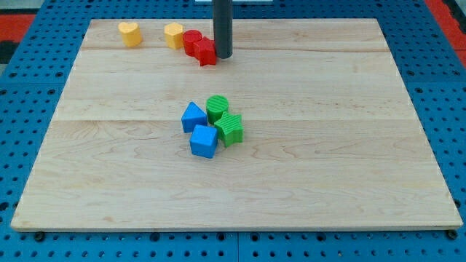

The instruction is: Slide the red star towards the green circle

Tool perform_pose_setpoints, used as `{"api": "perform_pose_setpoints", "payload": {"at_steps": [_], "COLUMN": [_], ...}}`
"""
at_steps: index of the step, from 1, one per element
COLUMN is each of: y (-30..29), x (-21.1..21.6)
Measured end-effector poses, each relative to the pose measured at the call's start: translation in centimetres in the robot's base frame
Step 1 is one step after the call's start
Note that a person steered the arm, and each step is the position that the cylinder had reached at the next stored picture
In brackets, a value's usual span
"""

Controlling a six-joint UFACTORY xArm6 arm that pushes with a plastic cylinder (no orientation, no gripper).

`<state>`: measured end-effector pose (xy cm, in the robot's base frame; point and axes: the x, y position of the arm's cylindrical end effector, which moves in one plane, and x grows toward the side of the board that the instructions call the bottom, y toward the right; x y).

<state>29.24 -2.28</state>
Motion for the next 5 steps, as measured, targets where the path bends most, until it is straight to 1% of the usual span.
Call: {"api": "perform_pose_setpoints", "payload": {"at_steps": [1, 2, 3, 4, 5], "y": [1.7, -0.5, -2.5, -2.5, -3.6], "x": [-1.8, -6.6, -7.0, -3.8, -2.5]}}
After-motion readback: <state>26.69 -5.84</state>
